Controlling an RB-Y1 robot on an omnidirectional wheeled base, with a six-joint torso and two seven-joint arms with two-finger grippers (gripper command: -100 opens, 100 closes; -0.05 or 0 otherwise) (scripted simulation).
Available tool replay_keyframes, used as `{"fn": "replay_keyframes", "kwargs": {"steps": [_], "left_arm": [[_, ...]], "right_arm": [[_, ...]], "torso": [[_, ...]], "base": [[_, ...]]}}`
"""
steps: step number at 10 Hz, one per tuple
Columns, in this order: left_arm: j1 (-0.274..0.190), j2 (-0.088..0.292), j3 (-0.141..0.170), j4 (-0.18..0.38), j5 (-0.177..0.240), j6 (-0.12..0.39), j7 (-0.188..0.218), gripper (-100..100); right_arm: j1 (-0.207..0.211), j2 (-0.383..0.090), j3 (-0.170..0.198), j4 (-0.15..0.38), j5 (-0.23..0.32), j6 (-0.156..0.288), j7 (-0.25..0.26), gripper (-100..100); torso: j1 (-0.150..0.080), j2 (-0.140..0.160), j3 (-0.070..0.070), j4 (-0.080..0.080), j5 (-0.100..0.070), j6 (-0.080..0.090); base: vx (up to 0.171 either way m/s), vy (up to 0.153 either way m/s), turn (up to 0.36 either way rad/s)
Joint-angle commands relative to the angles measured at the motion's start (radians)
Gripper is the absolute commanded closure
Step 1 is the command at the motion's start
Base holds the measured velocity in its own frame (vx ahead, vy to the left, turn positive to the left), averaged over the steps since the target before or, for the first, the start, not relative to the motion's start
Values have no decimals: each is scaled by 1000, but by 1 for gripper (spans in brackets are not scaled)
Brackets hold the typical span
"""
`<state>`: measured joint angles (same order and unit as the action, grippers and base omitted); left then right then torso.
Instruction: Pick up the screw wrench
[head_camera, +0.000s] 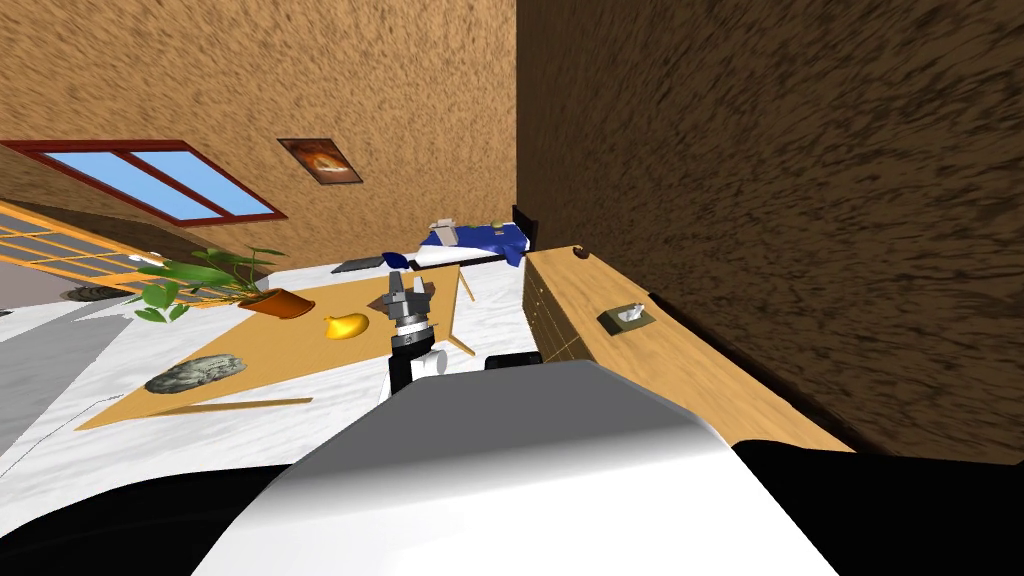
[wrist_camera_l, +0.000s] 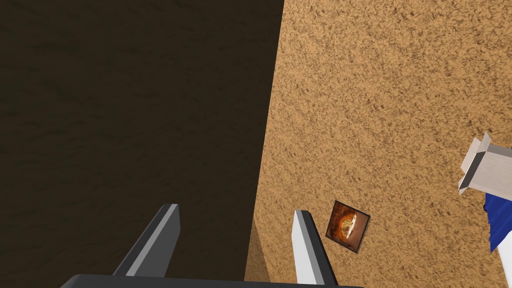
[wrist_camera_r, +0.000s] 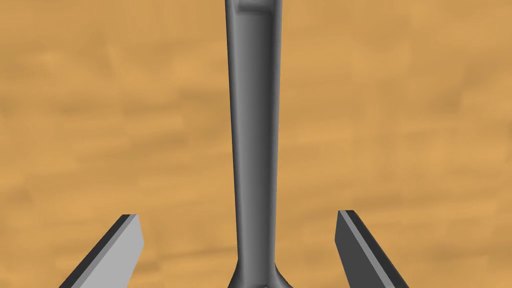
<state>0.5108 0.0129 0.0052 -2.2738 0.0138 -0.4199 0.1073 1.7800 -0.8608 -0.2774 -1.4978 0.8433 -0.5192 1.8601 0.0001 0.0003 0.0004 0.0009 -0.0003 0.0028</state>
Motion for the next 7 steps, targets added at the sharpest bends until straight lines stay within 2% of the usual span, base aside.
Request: {"fn": "replay_keyframes", "kwargs": {"steps": [1,3,4,5,7], "left_arm": [[0,0,0,0,0,0,0,0],[0,0,0,0,0,0,0,0],[0,0,0,0,0,0,0,0],[0,0,0,0,0,0,0,0],[0,0,0,0,0,0,0,0]], "right_arm": [[-30,1,23,17,10,13,-8,-100],[-61,2,47,33,21,27,-17,-100],[-50,4,37,30,17,19,-10,-100],[-52,4,39,31,18,20,-11,100],[-51,4,39,32,18,20,-11,100]], "torso": [[0,0,0,0,0,0],[0,0,0,0,0,0],[0,0,0,0,0,0],[0,0,0,0,0,0],[1,-1,-1,0,0,0]], "base": [[-12,-6,46],[-10,-5,26],[0,0,0],[0,0,0],[0,0,0]]}}
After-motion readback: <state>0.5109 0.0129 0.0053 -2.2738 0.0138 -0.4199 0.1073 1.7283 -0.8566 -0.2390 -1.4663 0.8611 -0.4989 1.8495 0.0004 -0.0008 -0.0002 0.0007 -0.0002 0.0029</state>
